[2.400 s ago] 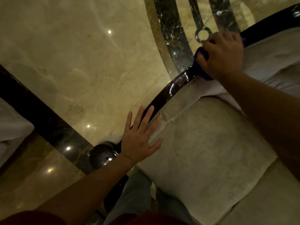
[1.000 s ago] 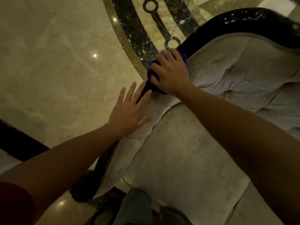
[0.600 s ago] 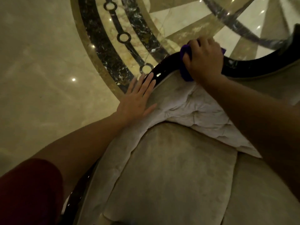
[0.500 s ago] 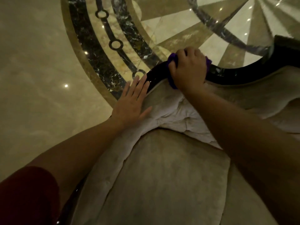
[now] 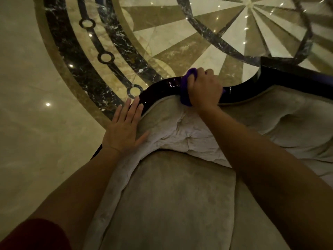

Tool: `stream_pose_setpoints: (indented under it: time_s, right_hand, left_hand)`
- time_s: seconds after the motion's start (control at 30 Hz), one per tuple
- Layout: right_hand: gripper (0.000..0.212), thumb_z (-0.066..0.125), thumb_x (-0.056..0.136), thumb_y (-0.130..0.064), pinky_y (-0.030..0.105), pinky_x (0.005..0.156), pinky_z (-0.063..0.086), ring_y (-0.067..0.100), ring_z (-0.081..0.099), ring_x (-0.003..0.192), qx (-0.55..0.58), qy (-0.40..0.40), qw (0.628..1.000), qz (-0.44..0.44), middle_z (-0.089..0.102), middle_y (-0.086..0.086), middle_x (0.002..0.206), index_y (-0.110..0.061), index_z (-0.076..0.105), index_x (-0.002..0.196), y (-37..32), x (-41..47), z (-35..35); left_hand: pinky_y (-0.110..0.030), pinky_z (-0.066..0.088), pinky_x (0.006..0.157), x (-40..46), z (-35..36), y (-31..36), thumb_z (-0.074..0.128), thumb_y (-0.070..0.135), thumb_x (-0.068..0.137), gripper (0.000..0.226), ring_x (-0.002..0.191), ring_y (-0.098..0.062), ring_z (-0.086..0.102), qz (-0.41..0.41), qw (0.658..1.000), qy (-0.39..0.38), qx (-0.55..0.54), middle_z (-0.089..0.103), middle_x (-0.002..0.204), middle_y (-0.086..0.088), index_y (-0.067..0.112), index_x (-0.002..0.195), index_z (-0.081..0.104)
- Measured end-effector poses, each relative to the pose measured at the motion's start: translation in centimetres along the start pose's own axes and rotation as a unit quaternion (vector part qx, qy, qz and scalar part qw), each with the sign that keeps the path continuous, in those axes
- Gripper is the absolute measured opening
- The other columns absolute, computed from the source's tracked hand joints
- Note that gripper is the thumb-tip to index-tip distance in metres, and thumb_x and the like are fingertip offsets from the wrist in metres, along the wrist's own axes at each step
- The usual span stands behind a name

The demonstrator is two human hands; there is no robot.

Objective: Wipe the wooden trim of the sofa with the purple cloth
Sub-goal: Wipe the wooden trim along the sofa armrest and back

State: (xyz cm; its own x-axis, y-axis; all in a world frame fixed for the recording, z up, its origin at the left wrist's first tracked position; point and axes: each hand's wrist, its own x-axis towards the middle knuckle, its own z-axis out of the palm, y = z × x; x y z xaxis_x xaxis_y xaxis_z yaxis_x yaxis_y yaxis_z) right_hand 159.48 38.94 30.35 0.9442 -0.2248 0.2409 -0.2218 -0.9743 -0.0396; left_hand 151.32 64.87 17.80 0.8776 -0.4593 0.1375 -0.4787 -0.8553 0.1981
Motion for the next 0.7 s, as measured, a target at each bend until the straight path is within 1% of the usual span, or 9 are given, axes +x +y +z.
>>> stream_pose_setpoints:
  time_s: [0.1, 0.17, 0.23, 0.3, 0.37, 0.43, 0.57, 0.63, 0.7]
  right_hand:
    - [0.040, 0.040, 0.106, -0.037, 0.047, 0.080, 0.048, 0.040, 0.064, 0.093, -0.089, -0.033, 0.994, -0.055, 0.067, 0.021, 0.108, -0.005, 0.064, 0.114, 3.5, 0.0, -1.4]
    - [0.037, 0.043, 0.105, -0.033, 0.051, 0.089, 0.047, 0.040, 0.064, 0.092, -0.201, -0.050, 0.972, -0.110, 0.069, 0.022, 0.102, -0.004, 0.066, 0.106, 5.4, 0.4, -2.7]
    - [0.037, 0.043, 0.104, -0.032, 0.057, 0.105, 0.041, 0.040, 0.065, 0.101, -0.353, -0.082, 0.918, -0.160, 0.070, 0.020, 0.106, -0.007, 0.069, 0.108, 6.3, 1.2, -4.5]
    - [0.039, 0.044, 0.104, -0.037, 0.062, 0.114, 0.034, 0.038, 0.064, 0.113, -0.491, -0.137, 0.845, -0.164, 0.070, 0.017, 0.114, -0.013, 0.071, 0.115, 6.8, 1.3, -7.3]
    - [0.037, 0.056, 0.099, -0.044, 0.070, 0.116, 0.028, 0.042, 0.060, 0.122, -0.575, -0.166, 0.784, -0.167, 0.070, 0.019, 0.118, -0.015, 0.071, 0.117, 5.9, 1.2, -8.5]
    - [0.039, 0.069, 0.091, -0.046, 0.074, 0.115, 0.025, 0.046, 0.058, 0.126, -0.611, -0.173, 0.753, -0.170, 0.070, 0.020, 0.116, -0.014, 0.070, 0.113, 5.3, 1.1, -9.2]
    - [0.028, 0.073, 0.088, -0.037, 0.067, 0.118, 0.026, 0.037, 0.066, 0.111, -0.601, -0.173, 0.755, -0.197, 0.071, 0.015, 0.101, -0.015, 0.071, 0.105, 5.9, 1.3, -9.1]
    - [0.025, 0.062, 0.096, -0.033, 0.065, 0.117, 0.031, 0.037, 0.066, 0.107, -0.543, -0.166, 0.804, -0.176, 0.071, 0.016, 0.103, -0.012, 0.071, 0.108, 6.2, 1.1, -8.0]
    - [0.032, 0.049, 0.102, -0.030, 0.059, 0.112, 0.039, 0.040, 0.064, 0.108, -0.432, -0.166, 0.878, -0.120, 0.068, 0.019, 0.110, -0.007, 0.068, 0.114, 6.2, 0.7, -6.5]
  left_hand:
    - [-0.054, 0.014, 0.131, 0.3, -0.2, 0.0, 0.016, 0.074, 0.101, 0.091, 0.164, -0.028, -0.001, -0.006, 1.000, 0.003, -0.008, -0.009, 0.177, -0.005, 0.015, 0.167, -0.004]
    - [-0.053, 0.015, 0.131, 0.1, -0.3, 0.0, 0.015, 0.073, 0.102, 0.088, 0.164, -0.027, 0.000, -0.012, 1.000, 0.005, -0.012, -0.008, 0.177, -0.004, 0.016, 0.167, -0.003]
    - [-0.054, 0.017, 0.130, -0.1, -0.4, -0.1, 0.016, 0.071, 0.102, 0.086, 0.164, -0.027, 0.001, -0.016, 1.000, 0.004, -0.013, -0.006, 0.177, -0.003, 0.018, 0.167, -0.001]
    - [-0.055, 0.017, 0.130, -0.1, -0.7, 0.4, 0.019, 0.070, 0.101, 0.086, 0.164, -0.028, 0.003, -0.014, 0.999, 0.007, -0.041, -0.004, 0.177, -0.002, 0.019, 0.168, 0.001]
    - [-0.054, 0.017, 0.130, -0.1, -0.8, 0.1, 0.018, 0.071, 0.101, 0.086, 0.164, -0.029, 0.005, -0.022, 0.999, -0.001, -0.047, -0.002, 0.177, -0.002, 0.019, 0.168, 0.003]
    - [-0.053, 0.016, 0.130, -0.2, -0.9, 0.0, 0.018, 0.071, 0.100, 0.086, 0.163, -0.030, 0.007, -0.023, 0.999, -0.007, -0.048, -0.001, 0.177, -0.003, 0.019, 0.168, 0.004]
    - [-0.052, 0.016, 0.130, -0.3, -1.0, 0.3, 0.021, 0.069, 0.100, 0.087, 0.163, -0.031, 0.009, -0.023, 0.998, -0.008, -0.056, 0.004, 0.177, -0.006, 0.017, 0.168, 0.006]
    - [-0.052, 0.016, 0.130, -0.3, -1.1, 0.3, 0.022, 0.068, 0.100, 0.087, 0.163, -0.031, 0.009, -0.026, 0.998, -0.002, -0.059, 0.003, 0.177, -0.006, 0.016, 0.168, 0.007]
    - [-0.051, 0.014, 0.130, 0.0, -1.0, 0.2, 0.021, 0.069, 0.100, 0.088, 0.163, -0.032, 0.010, -0.015, 0.998, -0.009, -0.061, 0.001, 0.177, -0.006, 0.016, 0.168, 0.006]
